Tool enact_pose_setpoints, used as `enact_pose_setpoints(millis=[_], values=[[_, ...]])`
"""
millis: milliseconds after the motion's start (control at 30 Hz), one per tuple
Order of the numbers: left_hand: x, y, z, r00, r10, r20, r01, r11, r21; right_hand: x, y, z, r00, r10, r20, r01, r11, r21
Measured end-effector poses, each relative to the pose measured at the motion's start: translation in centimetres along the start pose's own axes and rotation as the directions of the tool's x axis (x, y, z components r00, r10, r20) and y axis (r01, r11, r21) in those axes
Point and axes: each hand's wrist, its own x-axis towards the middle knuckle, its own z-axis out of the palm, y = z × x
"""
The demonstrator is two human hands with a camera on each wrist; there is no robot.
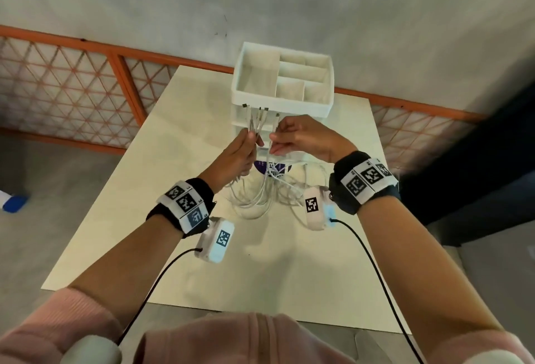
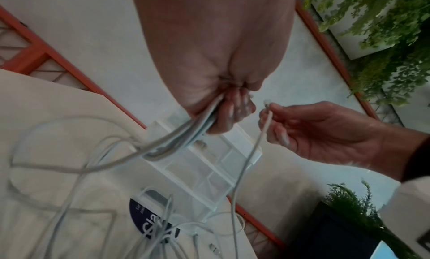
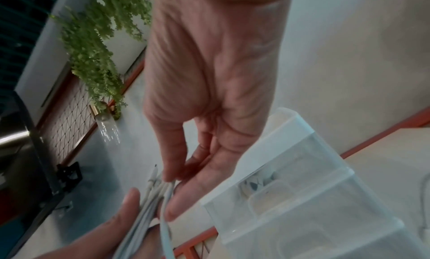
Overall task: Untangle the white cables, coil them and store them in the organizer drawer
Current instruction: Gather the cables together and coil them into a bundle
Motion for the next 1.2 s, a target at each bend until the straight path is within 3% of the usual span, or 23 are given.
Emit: enact_pose_setpoints(millis=[133, 333, 433, 567, 667, 733, 800, 900, 1033, 1133, 1200], values=[[0.0, 0.3, 1.1, 0.999, 0.033, 0.04, -0.034, 0.999, 0.02, 0.1, -0.4, 0.4, 0.998, 0.009, -0.057, -0.002, 0.992, 0.125], [-0.7, 1.8, 1.6, 0.989, 0.126, 0.074, -0.137, 0.978, 0.156, 0.0, -1.4, 0.0, 0.997, -0.034, -0.063, 0.039, 0.996, 0.075], [-0.3, 1.8, 1.4, 0.995, 0.076, 0.06, -0.086, 0.978, 0.191, 0.1, -1.7, 0.0, 0.997, -0.02, -0.078, 0.025, 0.998, 0.059], [0.4, 2.4, 0.9, 0.995, 0.097, 0.017, -0.099, 0.977, 0.187, 0.3, -0.8, 0.0, 0.983, -0.039, -0.177, 0.012, 0.988, -0.152], [1.0, 3.3, 0.3, 0.997, 0.082, 0.006, -0.082, 0.995, 0.065, 0.3, 0.4, 0.5, 0.995, -0.008, 0.1, 0.018, 0.995, -0.1], [1.2, 3.9, 0.1, 0.994, 0.1, 0.05, -0.094, 0.988, -0.12, -0.1, 0.6, 1.5, 0.959, 0.009, 0.284, 0.034, 0.989, -0.144], [1.3, 4.9, 0.3, 0.987, 0.13, 0.09, -0.103, 0.959, -0.263, 0.1, 0.6, 2.9, 0.946, 0.028, 0.322, 0.048, 0.973, -0.225], [1.3, 6.3, 0.4, 0.971, 0.204, 0.125, -0.136, 0.902, -0.41, 1.5, 1.1, 4.6, 0.966, 0.085, 0.245, 0.014, 0.926, -0.378], [1.3, 7.3, -1.7, 0.976, 0.208, 0.057, -0.16, 0.874, -0.458, 2.7, 2.5, 4.2, 1.0, -0.015, -0.017, -0.001, 0.707, -0.707], [0.9, 8.2, -3.8, 0.988, 0.149, -0.046, -0.154, 0.9, -0.408, 2.0, 4.1, 2.0, 0.969, -0.088, -0.233, -0.106, 0.7, -0.706], [0.4, 8.3, -4.8, 0.982, 0.14, -0.124, -0.169, 0.949, -0.267, 2.0, 5.2, 0.5, 0.95, -0.148, -0.276, -0.092, 0.712, -0.697]])
